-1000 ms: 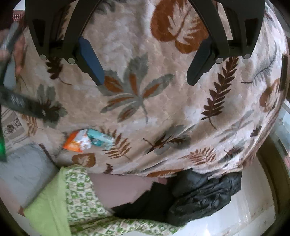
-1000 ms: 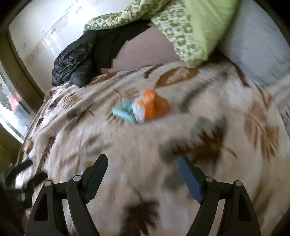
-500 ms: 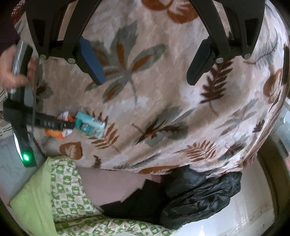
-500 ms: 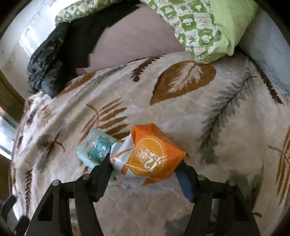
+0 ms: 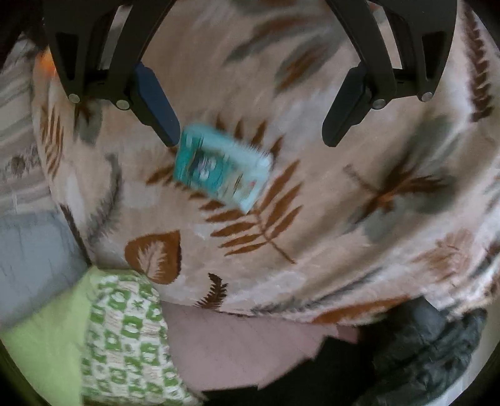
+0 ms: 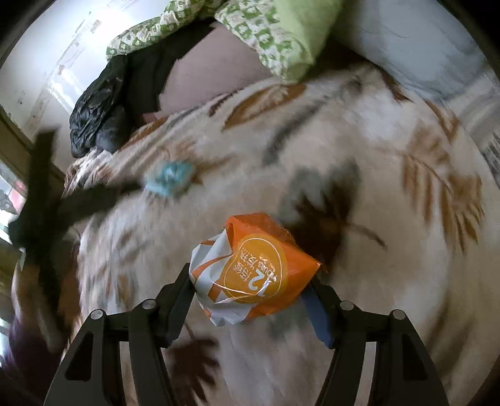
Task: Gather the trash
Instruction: 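Grasp the teal wipes pack with the left tool while the right tool holds the snack bag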
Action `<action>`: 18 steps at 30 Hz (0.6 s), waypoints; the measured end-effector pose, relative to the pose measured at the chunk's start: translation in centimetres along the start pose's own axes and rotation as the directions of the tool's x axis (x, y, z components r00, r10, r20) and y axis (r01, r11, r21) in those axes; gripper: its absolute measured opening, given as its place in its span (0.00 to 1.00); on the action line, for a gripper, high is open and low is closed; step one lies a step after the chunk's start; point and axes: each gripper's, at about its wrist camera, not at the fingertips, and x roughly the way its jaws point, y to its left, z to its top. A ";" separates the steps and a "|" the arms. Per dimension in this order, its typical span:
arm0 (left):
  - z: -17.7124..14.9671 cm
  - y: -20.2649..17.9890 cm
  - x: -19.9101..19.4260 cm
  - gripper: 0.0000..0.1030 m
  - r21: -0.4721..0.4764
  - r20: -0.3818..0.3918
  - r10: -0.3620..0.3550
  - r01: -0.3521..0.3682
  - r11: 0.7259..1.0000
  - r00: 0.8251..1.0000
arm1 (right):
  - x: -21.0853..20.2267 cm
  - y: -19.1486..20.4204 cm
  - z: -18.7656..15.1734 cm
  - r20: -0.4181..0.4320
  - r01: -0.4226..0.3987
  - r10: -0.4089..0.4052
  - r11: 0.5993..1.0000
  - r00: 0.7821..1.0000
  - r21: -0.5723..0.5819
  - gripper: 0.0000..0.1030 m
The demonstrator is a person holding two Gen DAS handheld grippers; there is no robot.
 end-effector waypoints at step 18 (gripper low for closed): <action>0.8 -5.4 4.5 0.12 0.205 0.020 0.182 -0.182 0.962 0.983 | -3.6 -2.1 -5.0 0.083 0.003 -0.008 0.998 0.996 0.056 0.69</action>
